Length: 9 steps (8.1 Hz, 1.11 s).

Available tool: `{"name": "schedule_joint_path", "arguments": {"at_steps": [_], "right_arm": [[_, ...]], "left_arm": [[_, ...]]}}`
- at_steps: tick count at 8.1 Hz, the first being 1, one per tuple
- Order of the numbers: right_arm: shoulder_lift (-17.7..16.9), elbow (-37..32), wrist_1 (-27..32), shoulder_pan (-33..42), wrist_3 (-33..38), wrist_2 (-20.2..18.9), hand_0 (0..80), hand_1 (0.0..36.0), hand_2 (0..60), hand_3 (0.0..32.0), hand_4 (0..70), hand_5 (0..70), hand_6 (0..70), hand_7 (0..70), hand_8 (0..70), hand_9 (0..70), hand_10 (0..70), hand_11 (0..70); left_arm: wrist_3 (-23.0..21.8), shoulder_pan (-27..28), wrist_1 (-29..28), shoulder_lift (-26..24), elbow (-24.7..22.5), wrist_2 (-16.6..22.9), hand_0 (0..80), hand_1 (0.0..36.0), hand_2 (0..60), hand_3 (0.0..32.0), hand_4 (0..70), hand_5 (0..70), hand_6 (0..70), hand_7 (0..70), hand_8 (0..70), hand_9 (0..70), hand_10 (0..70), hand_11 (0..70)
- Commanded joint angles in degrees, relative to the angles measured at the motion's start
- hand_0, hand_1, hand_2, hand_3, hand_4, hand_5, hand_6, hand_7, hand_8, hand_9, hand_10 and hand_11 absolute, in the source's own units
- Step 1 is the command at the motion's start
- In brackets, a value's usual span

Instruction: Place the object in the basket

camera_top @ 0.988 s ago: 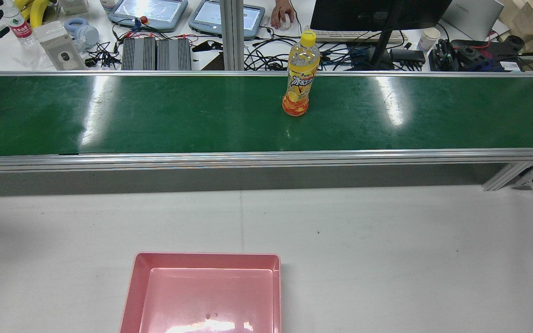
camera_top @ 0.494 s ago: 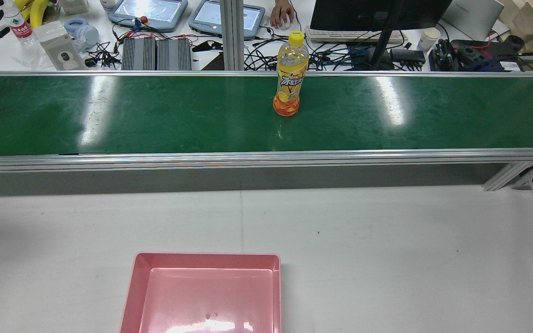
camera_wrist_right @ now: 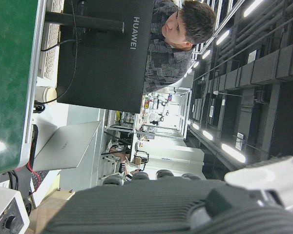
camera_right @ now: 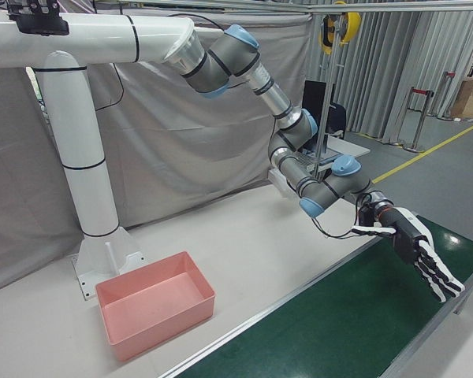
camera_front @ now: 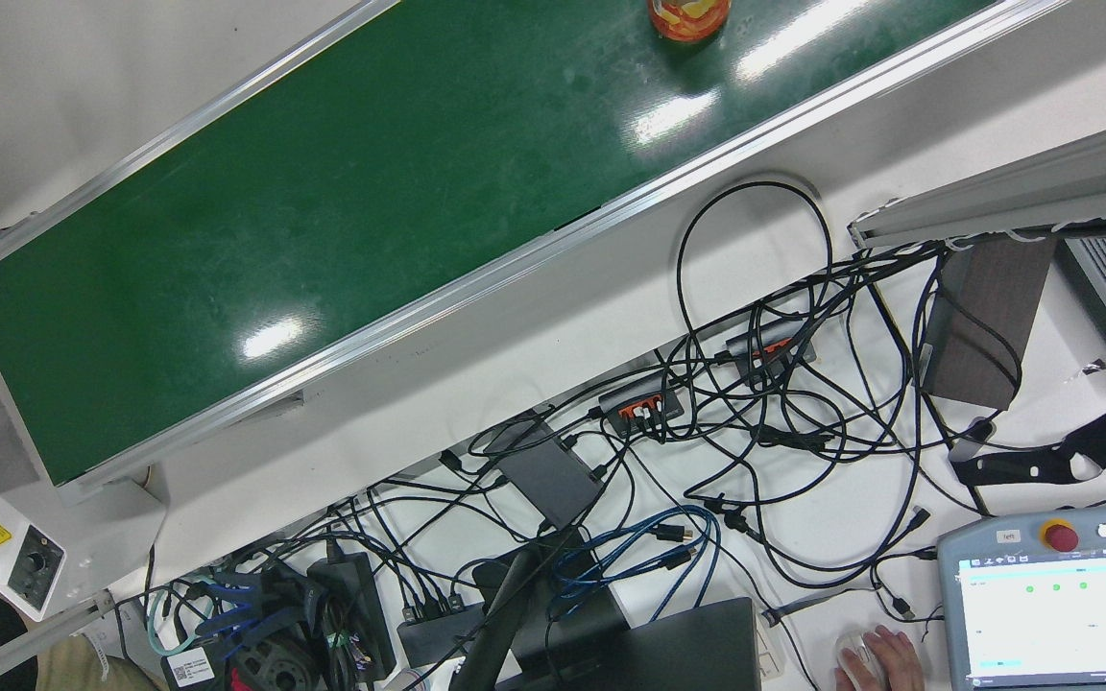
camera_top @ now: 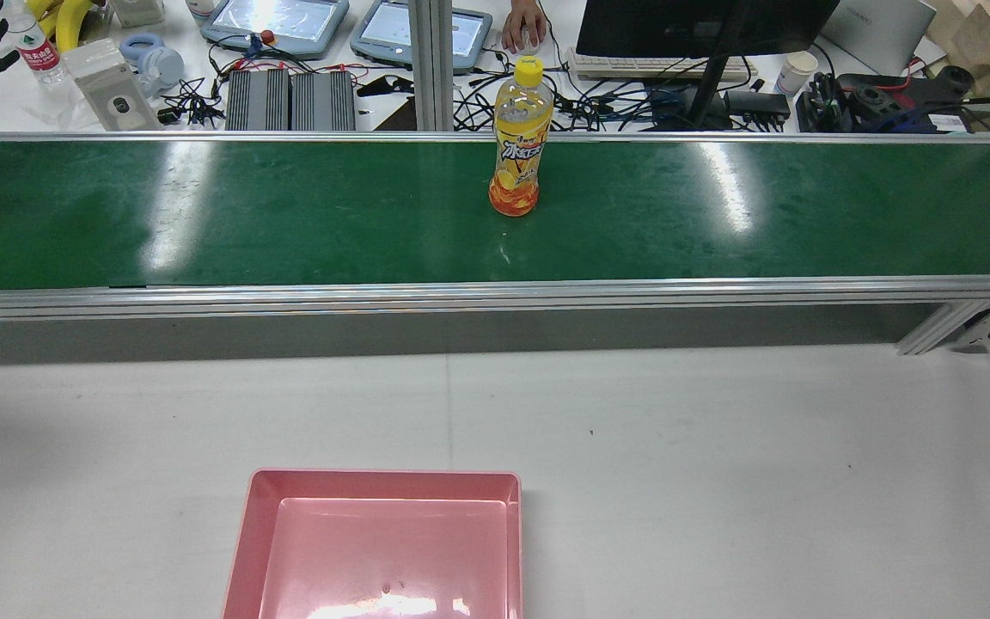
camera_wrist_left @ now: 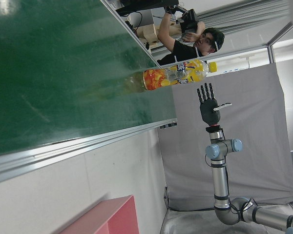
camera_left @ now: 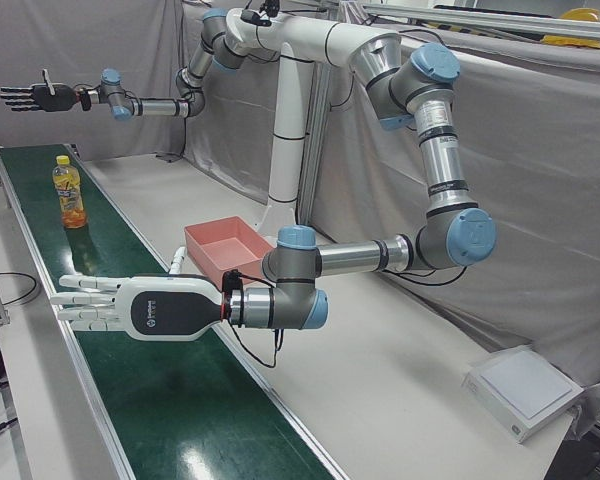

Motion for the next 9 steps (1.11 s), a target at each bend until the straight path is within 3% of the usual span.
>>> {"name": "schedule_joint_path", "arguments": {"at_steps": [1, 4, 6, 9], "right_arm": [[0.0, -0.01, -0.05, 0.08, 0.0, 0.0, 0.0, 0.0, 0.0, 0.0, 0.0, 0.0, 0.0, 0.0, 0.0, 0.0, 0.0, 0.0], [0.0, -0.01, 0.04, -0.01, 0.0, 0.0, 0.0, 0.0, 0.0, 0.0, 0.0, 0.0, 0.0, 0.0, 0.0, 0.0, 0.0, 0.0], [0.0, -0.01, 0.04, -0.01, 0.0, 0.0, 0.0, 0.0, 0.0, 0.0, 0.0, 0.0, 0.0, 0.0, 0.0, 0.0, 0.0, 0.0], [0.0, -0.01, 0.04, 0.08, 0.0, 0.0, 0.0, 0.0, 0.0, 0.0, 0.0, 0.0, 0.0, 0.0, 0.0, 0.0, 0.0, 0.0]], "left_arm": [[0.0, 0.0, -0.03, 0.03, 0.01, -0.11, 56.0, 3.9, 0.0, 4.0, 5.7, 6.5, 0.0, 0.0, 0.0, 0.0, 5.8, 9.9], [0.09, 0.0, -0.2, 0.03, 0.01, -0.11, 54.1, 1.3, 0.0, 4.6, 5.4, 7.8, 0.0, 0.0, 0.1, 0.0, 5.0, 8.6], [0.09, 0.0, -0.2, 0.03, 0.01, -0.11, 54.3, 1.1, 0.0, 4.0, 6.0, 8.1, 0.0, 0.0, 2.0, 1.9, 2.6, 5.0], [0.09, 0.0, -0.29, 0.03, 0.18, -0.2, 53.9, 0.8, 0.0, 4.0, 6.0, 7.9, 0.0, 0.0, 2.6, 2.7, 2.7, 5.1]]}}
